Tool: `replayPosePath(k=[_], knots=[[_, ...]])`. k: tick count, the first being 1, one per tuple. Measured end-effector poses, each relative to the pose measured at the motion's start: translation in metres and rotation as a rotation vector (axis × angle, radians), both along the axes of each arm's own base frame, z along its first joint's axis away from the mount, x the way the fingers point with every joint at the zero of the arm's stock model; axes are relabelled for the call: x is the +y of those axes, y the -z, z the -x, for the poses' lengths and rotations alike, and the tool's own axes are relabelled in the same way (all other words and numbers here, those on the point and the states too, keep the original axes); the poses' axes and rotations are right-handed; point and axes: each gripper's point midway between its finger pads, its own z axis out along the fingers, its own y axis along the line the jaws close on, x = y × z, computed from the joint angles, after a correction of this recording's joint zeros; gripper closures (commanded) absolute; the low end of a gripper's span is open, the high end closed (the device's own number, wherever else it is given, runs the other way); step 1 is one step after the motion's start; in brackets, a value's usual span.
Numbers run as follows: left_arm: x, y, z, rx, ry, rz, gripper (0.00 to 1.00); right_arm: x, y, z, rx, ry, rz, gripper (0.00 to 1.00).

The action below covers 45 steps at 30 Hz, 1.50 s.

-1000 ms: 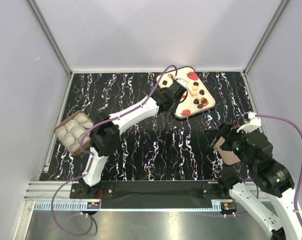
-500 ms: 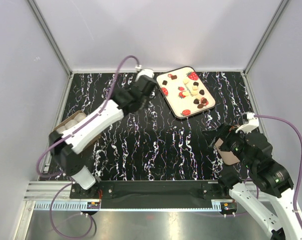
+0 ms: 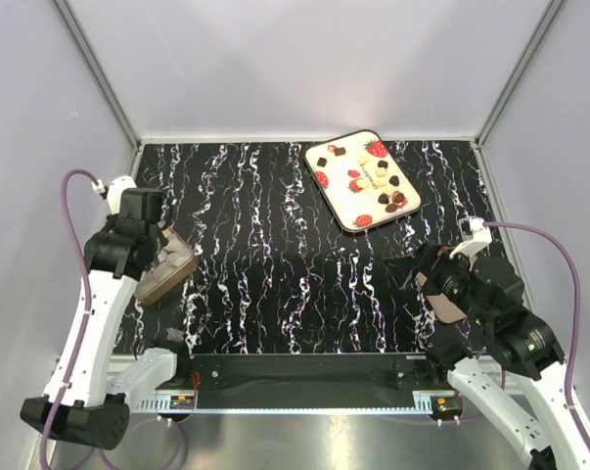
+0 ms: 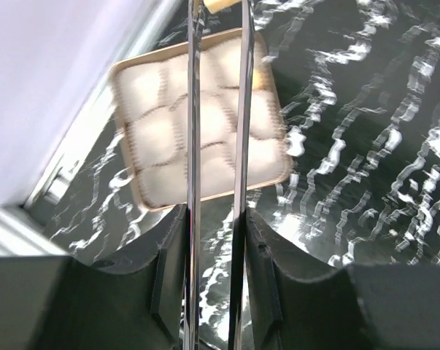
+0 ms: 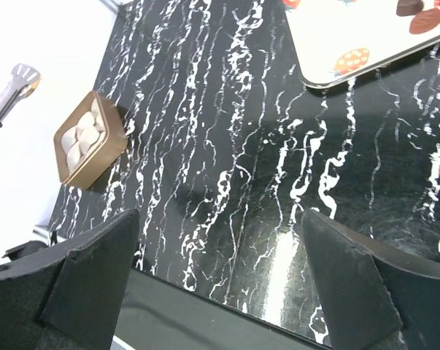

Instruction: Pack the chocolate

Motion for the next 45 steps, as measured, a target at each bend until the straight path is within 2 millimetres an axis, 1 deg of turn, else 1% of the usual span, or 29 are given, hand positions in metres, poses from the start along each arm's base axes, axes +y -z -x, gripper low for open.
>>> replayPosePath(k=[3, 6, 10, 13, 21, 28, 34, 42, 45], knots=[[0.019, 0.006, 0.012, 0.008, -0.068, 0.003, 0.65, 0.005, 0.0, -0.002, 0.004, -0.024, -0.002, 0.0], [0.031, 0.021, 0.02, 0.054, -0.113, 0.005, 0.65, 0.009, 0.0, -0.003, 0.007, -0.04, -0.006, 0.0], [0.035, 0.05, 0.026, 0.147, -0.125, 0.031, 0.66, 0.012, -0.002, -0.001, 0.005, -0.056, -0.012, 0.0], [0.035, 0.061, 0.028, 0.18, -0.126, 0.05, 0.66, 0.012, -0.002, -0.002, -0.002, -0.056, -0.016, 0.0], [0.029, 0.076, 0.024, 0.196, -0.089, 0.075, 0.66, 0.013, 0.008, -0.003, 0.01, -0.057, -0.006, 0.0], [0.03, 0.089, 0.017, 0.235, -0.084, 0.071, 0.65, 0.013, 0.005, -0.006, -0.012, -0.06, 0.001, 0.0], [0.032, 0.093, 0.013, 0.242, -0.079, 0.051, 0.64, 0.014, 0.006, -0.008, -0.013, -0.062, 0.012, 0.0], [0.034, 0.106, 0.009, 0.282, -0.07, 0.035, 0.61, 0.015, 0.008, -0.011, -0.005, -0.061, 0.017, 0.0], [0.036, 0.106, 0.008, 0.287, -0.071, 0.027, 0.59, 0.015, 0.006, -0.012, -0.011, -0.057, 0.015, 0.0]])
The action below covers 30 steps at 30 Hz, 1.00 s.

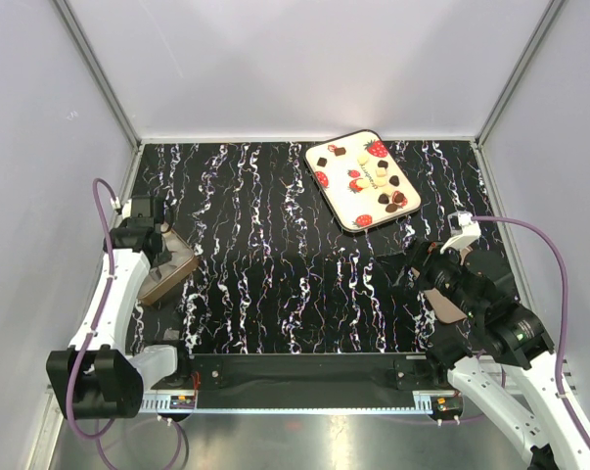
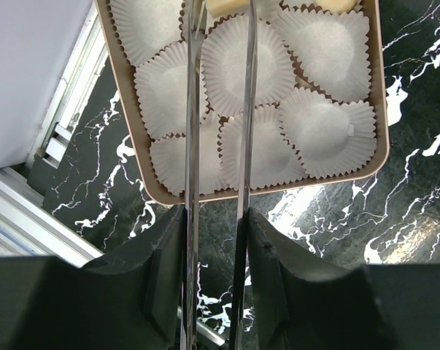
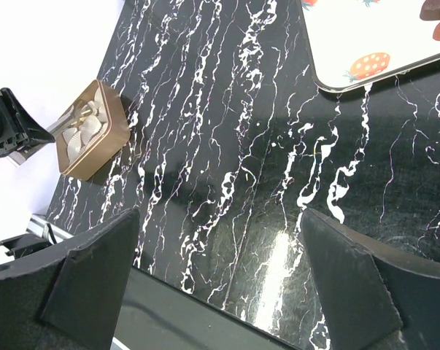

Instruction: Pack the chocolate

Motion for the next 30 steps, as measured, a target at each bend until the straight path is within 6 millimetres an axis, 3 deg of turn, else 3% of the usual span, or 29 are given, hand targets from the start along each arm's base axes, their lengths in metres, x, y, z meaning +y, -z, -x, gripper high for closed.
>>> replayPosePath(k=[3, 11, 21, 24, 30], knots=[[0.002, -0.001, 0.0, 0.001, -0.001, -0.009, 0.53, 0.0, 0.0, -0.001, -0.002, 0.001, -0.001, 0.0], [0.004, -0.013, -0.001, -0.012, -0.007, -0.02, 0.51, 0.001, 0.001, -0.002, 0.006, 0.003, 0.004, 0.0], [-0.008, -0.088, -0.025, -0.203, 0.043, 0.003, 0.52, 0.003, 0.008, -0.007, 0.036, 0.004, 0.019, 0.0], [-0.033, -0.109, -0.037, -0.256, 0.134, 0.032, 0.53, 0.004, 0.009, -0.008, 0.045, 0.007, 0.02, 0.0], [-0.136, -0.136, -0.075, -0.292, 0.443, 0.106, 0.54, -0.006, 0.01, -0.01, 0.058, 0.058, 0.044, 0.0]])
